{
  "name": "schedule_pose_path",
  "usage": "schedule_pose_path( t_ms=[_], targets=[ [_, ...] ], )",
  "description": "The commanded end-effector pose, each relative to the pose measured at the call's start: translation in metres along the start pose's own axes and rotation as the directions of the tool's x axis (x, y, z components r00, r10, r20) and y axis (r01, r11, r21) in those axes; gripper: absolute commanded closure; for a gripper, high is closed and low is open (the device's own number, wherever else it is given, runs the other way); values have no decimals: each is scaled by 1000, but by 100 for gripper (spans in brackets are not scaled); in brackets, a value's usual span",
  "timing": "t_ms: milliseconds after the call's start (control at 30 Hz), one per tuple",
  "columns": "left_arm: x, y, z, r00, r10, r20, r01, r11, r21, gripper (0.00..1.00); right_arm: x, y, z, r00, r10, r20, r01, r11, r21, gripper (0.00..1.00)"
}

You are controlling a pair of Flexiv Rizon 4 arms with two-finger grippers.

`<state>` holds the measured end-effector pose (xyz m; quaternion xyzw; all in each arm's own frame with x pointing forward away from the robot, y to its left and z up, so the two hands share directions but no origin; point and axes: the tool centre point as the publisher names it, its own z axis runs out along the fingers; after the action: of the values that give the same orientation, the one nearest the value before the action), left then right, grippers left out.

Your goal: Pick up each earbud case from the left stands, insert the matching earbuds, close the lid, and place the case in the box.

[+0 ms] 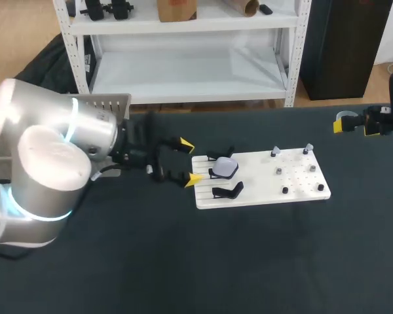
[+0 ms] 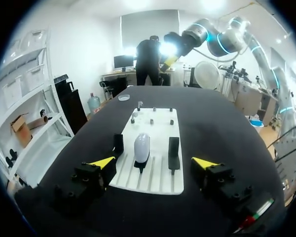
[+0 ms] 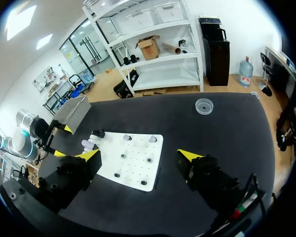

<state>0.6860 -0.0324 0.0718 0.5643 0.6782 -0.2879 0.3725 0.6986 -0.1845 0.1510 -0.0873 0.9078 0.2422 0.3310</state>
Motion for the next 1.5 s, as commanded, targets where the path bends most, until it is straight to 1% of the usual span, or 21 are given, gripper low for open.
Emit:
schedule_pose_path(
  t_ms=[33, 67, 100, 133, 167, 200, 333, 733, 867, 1000, 1033, 1100, 1133, 1267, 1300, 1367, 1400, 1500],
  targets=[
    [-1, 17, 26, 1000, -25, 18, 25, 1000, 14, 9, 0, -1, 0, 1000, -1, -1, 1, 1000, -4, 0],
    [-1, 17, 29, 999, -27, 17, 27, 1000, 13, 13, 0, -1, 0, 1000, -1, -1, 1, 1000, -4, 0],
    [-2, 18, 33, 999, -33, 21, 32, 999, 17, 14, 0, -1, 0, 1000, -1, -1, 1, 1000, -4, 0],
    [-2, 19, 35, 999, -36, 22, 36, 999, 18, 6, 0, -1, 0, 1000, -1, -1, 1, 1000, -4, 0],
    [-2, 19, 37, 999, -40, 23, 40, 999, 22, 2, 0, -1, 0, 1000, -1, -1, 1, 1000, -4, 0],
    [-2, 19, 38, 999, -42, 26, 42, 999, 25, 0, 0, -1, 0, 1000, -1, -1, 1, 1000, -4, 0],
    [-3, 17, 42, 999, -41, 33, 40, 998, 42, 0, 0, -1, 0, 1000, -1, -1, 1, 1000, -4, 0],
    [3, 16, 60, 996, -78, 51, 75, 994, 76, 0, 0, -1, 0, 1000, -1, -1, 1, 1000, -4, 0],
    [4, 17, 63, 994, -89, 58, 84, 993, 82, 7, 0, -1, 0, 1000, -1, -1, 1, 1000, -4, 0],
    [7, 19, 67, 994, -96, 61, 91, 992, 86, 7, 0, -1, 0, 1000, -1, -1, 1, 1000, -4, 0],
    [7, 19, 67, 993, -98, 62, 93, 992, 87, 8, 0, -1, 0, 1000, -1, -1, 1, 1000, -4, 0],
    [8, 20, 69, 993, -101, 66, 95, 991, 91, 15, 0, -1, 0, 1000, -1, -1, 1, 1000, -4, 0],
    [8, 20, 69, 993, -102, 67, 95, 991, 92, 22, 0, -1, 0, 1000, -1, -1, 1, 1000, -4, 0],
    [9, 22, 71, 992, -105, 69, 98, 990, 99, 26, 0, -1, 0, 1000, -1, -1, 1, 1000, -4, 0],
    [9, 22, 71, 992, -106, 71, 98, 990, 100, 31, 0, -1, 0, 1000, -1, -1, 1, 1000, -4, 0],
    [9, 21, 72, 990, -111, 86, 101, 989, 112, 30, 0, -1, 0, 1000, -1, -1, 1, 1000, -4, 0],
    [9, 21, 72, 990, -112, 86, 102, 988, 112, 29, 0, -1, 0, 1000, -1, -1, 1, 1000, -4, 0],
    [9, 21, 72, 990, -110, 87, 100, 988, 115, 28, 0, -1, 0, 1000, -1, -1, 1, 1000, -4, 0]
  ],
)
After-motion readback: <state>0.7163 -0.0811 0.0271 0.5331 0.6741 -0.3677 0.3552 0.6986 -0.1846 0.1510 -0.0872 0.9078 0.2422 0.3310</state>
